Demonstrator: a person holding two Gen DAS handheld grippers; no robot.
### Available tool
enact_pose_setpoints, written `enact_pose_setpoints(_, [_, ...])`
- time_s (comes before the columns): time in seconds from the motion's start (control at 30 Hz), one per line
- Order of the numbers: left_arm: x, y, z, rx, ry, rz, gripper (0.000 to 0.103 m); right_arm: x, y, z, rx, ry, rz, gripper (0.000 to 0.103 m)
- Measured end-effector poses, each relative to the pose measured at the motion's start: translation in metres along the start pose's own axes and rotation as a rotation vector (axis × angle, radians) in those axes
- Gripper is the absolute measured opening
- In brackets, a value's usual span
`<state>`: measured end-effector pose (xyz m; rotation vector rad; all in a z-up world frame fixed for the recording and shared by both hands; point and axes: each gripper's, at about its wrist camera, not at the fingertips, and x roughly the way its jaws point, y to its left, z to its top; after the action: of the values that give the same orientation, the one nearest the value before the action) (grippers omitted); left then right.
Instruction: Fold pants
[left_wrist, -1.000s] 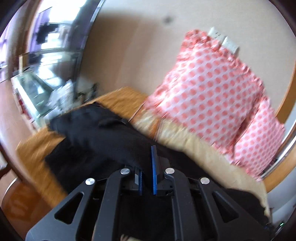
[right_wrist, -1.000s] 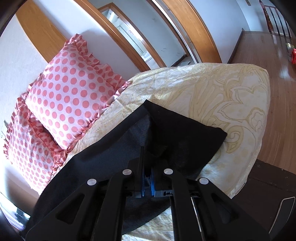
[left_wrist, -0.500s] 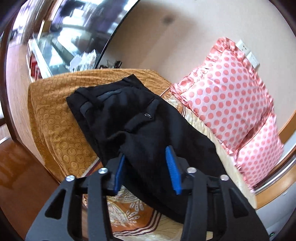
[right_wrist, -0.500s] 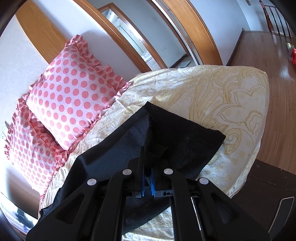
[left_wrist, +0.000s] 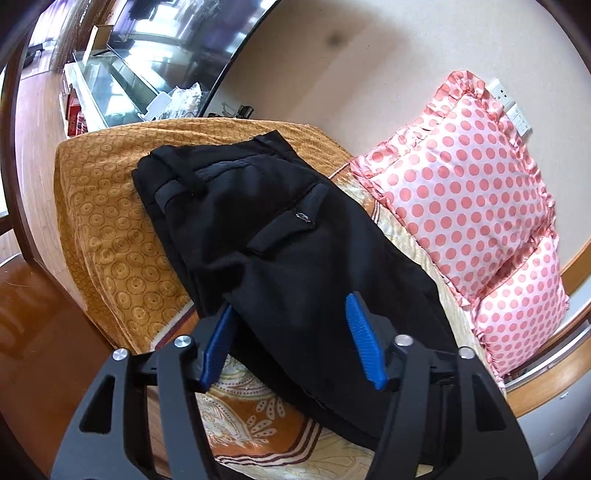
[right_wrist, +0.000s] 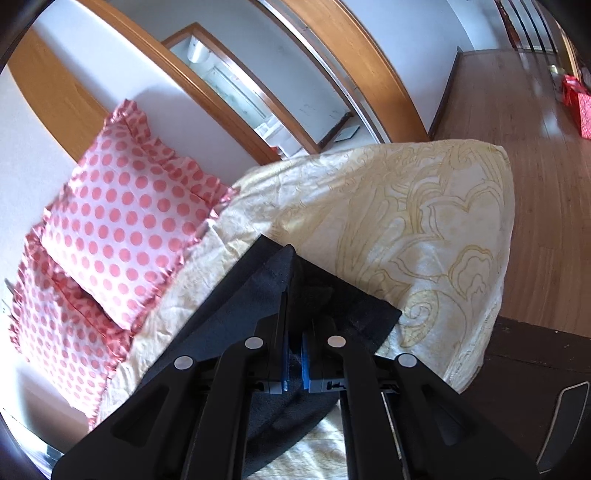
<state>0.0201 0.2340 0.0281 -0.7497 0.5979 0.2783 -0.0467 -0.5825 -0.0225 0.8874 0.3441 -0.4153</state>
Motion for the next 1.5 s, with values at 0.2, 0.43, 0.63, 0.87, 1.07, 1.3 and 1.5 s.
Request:
enact_pose_setpoints(0.2, [0.004,0.003,0.004,-0.009,0.047,-0.003,0.018,-0.001,-0.011,-0.003,0.029,0.016,0.015,0.005])
enact_pose_setpoints(0.43, [-0.003,-0.001,0.002,0.067,0.058,0.035,0.014,-0.012,-0.011,-0.001,0.034,-0.003,0.034,0.005])
enact_pose_setpoints(0.63, [0.006,-0.001,-0.003,0.137,0.037,0.096,0.014,-0.001,-0.014,-0.006,0.031,0.023,-0.006,0.005])
enact_pose_setpoints(0.87, [-0.006,-0.008,0.007,0.138,-0.006,0.082,0.013,-0.023,0.003,0.008,0.003,-0.040,0.075,0.005])
enact_pose_setpoints(1.07, [0.001,-0.008,0.006,0.166,0.012,0.115,0.013,-0.013,0.006,0.010,-0.068,0.018,-0.014,0.005])
enact_pose_setpoints(1.3, [0.008,-0.007,-0.003,0.219,0.021,0.140,0.028,-0.007,-0.001,-0.007,-0.127,0.049,-0.087,0.006])
enact_pose_setpoints(1.5, [-0.015,-0.015,-0.014,0.290,-0.027,0.143,0.081,-0.029,0.009,-0.005,-0.217,-0.021,-0.248,0.051])
